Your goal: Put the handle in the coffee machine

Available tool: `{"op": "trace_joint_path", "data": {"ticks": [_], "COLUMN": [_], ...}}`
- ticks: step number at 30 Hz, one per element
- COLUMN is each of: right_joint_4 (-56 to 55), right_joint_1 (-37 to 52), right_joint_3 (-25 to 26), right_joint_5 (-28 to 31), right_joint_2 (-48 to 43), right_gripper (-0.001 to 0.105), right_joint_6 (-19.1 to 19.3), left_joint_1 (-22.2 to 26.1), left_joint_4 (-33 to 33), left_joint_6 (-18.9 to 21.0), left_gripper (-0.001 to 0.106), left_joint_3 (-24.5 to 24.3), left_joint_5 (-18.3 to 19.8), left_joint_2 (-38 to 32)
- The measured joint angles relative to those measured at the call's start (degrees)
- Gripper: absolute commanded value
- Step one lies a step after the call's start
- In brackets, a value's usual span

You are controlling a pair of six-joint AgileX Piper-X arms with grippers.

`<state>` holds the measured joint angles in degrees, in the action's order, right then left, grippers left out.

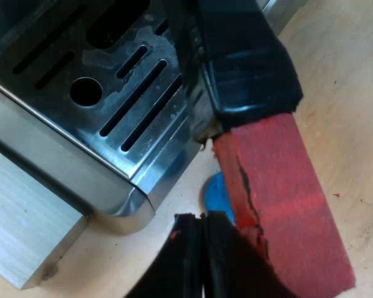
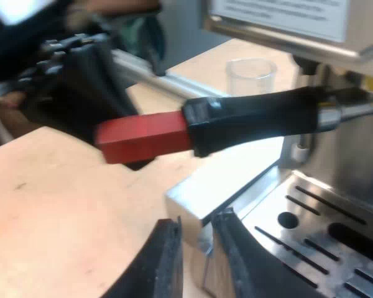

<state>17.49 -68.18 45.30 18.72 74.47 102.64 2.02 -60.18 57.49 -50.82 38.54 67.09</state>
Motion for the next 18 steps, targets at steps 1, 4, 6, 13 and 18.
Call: {"op": "trace_joint_path", "data": {"ticks": [1,4,6,13,18], "right_joint_4": [-1.27,-4.43,-6.39,-12.66,-24.00], "right_joint_1": [0.00,0.00,0.00,0.00,0.00], "right_joint_3": [0.00,0.00,0.00,0.15,4.94], "right_joint_5": [-0.28,-0.65,-0.99,-2.12,-4.27], "right_joint_2": [-1.25,-4.29,-5.92,-10.18,-12.78], "right_gripper": [0.016,0.016,0.016,0.016,0.016], "right_joint_6": [0.00,0.00,0.00,0.00,0.00], "left_joint_1": [0.00,0.00,0.00,0.00,0.00], "left_joint_4": [0.00,0.00,0.00,0.00,0.00], "left_joint_6": [0.00,0.00,0.00,0.51,0.88], "left_gripper": [0.000,0.000,0.000,0.000,0.000], "left_joint_3": [0.00,0.00,0.00,0.00,0.00], "left_joint_5": [0.00,0.00,0.00,0.00,0.00], "left_joint_2": [0.00,0.00,0.00,0.00,0.00]}}
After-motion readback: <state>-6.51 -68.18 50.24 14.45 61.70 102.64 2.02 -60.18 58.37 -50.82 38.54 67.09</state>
